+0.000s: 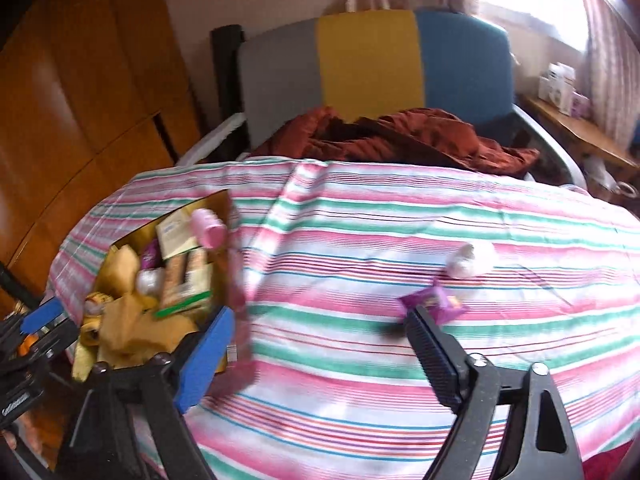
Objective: Organize objects
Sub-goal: 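Withdraw both open tools from the tray toward the purple packet, then grasp the purple snack packet with the left tool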
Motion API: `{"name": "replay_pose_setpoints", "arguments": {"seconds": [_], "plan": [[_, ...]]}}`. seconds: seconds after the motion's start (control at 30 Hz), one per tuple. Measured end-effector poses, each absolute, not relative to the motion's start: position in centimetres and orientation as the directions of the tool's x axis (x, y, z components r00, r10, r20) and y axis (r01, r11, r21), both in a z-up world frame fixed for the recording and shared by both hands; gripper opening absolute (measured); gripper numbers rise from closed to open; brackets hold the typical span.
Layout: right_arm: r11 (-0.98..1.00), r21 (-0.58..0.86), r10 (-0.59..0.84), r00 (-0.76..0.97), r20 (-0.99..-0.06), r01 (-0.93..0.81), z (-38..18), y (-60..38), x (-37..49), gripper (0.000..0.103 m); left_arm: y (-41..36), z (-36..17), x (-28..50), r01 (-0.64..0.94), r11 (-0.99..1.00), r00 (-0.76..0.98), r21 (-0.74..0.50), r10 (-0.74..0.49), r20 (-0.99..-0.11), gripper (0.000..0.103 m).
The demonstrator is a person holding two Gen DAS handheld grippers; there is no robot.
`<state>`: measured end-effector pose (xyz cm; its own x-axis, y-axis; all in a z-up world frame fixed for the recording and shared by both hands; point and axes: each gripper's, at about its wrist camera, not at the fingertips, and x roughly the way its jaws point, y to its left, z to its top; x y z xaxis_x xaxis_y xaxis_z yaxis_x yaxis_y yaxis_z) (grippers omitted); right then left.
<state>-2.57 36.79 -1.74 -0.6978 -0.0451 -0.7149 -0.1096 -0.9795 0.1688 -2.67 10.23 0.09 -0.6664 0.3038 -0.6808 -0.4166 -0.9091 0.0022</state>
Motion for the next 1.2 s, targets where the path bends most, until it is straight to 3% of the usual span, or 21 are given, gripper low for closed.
{"name": "replay_pose_setpoints", "arguments": {"seconds": [0.57,0.87,1.2], "plan": [[-0.876,0.234,0.116,-0.654,-0.748,-0.423,-4.0,51.3,-5.3,0.094,16.3,-0.7,-2.7,-0.567,-0.822,-0.546,-0.041,0.413,-0.729,0.062],[-0.777,0.391,0.055,-0.672,-0.738,-0.493,-6.6,55.4,-4.6,0.095,22.5,-1.2,-3.5,-0.657,-0.754,-0.496,-0.005,0.436,-0.751,0.062],[-0.775,0.409,0.03,-0.675,-0.737,-0.482,-5.9,55.5,-4.3,0.097,32.2,-4.5,-6.1,-0.793,-0.61,-0.351,0.005,0.45,-0.821,0.062]]}}
